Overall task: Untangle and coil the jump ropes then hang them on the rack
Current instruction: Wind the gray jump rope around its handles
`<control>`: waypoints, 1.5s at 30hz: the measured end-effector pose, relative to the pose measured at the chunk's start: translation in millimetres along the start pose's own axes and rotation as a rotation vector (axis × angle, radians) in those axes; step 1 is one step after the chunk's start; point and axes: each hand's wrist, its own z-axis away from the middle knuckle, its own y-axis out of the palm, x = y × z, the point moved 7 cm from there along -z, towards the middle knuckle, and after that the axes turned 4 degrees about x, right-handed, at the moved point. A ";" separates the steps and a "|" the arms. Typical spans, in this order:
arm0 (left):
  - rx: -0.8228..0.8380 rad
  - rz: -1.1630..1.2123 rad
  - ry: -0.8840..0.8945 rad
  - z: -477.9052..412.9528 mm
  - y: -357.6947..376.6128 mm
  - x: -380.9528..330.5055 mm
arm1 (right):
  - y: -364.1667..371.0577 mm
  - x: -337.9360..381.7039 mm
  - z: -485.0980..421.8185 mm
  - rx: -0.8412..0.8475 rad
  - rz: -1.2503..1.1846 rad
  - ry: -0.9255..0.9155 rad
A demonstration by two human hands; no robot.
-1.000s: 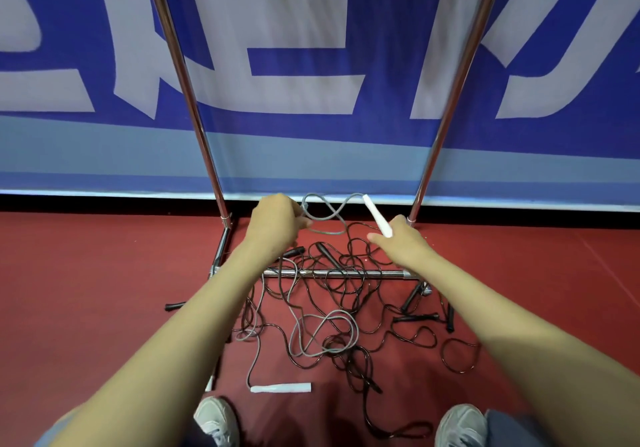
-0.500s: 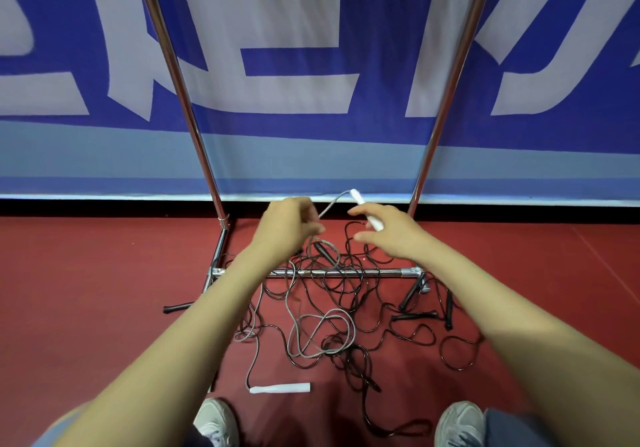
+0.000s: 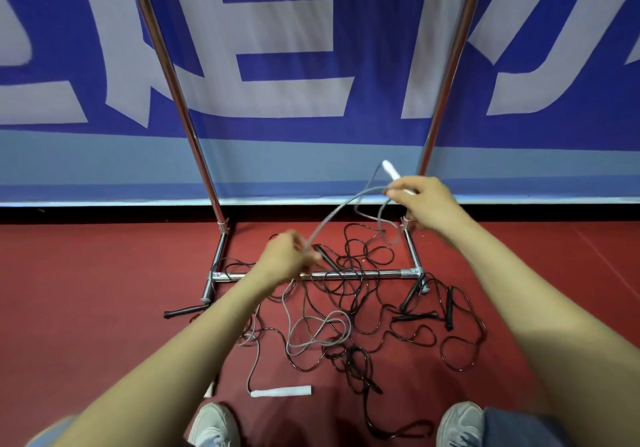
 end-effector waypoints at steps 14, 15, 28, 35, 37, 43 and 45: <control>-0.203 -0.066 0.436 19.7 -5.3 -68.6 | 68.7 24.1 21.7 0.408 0.276 -0.228; -0.170 -0.034 0.420 18.8 -3.5 -67.4 | 65.8 24.9 21.1 0.388 0.256 -0.222; 0.051 -0.351 0.005 -10.8 10.1 7.5 | 17.7 4.6 -1.5 0.009 0.117 -0.094; -0.325 -0.436 0.427 17.2 -12.5 -77.0 | 43.4 18.0 10.1 0.202 0.423 -0.187; -0.349 -0.342 0.520 24.5 -8.8 -90.0 | 60.8 29.3 14.3 0.290 0.416 -0.303; -0.019 0.091 0.319 7.4 3.0 -64.9 | 52.4 42.4 10.7 0.185 0.280 -0.311; 0.230 -0.056 0.232 6.6 21.9 -42.4 | 41.2 42.4 5.6 0.130 0.194 -0.290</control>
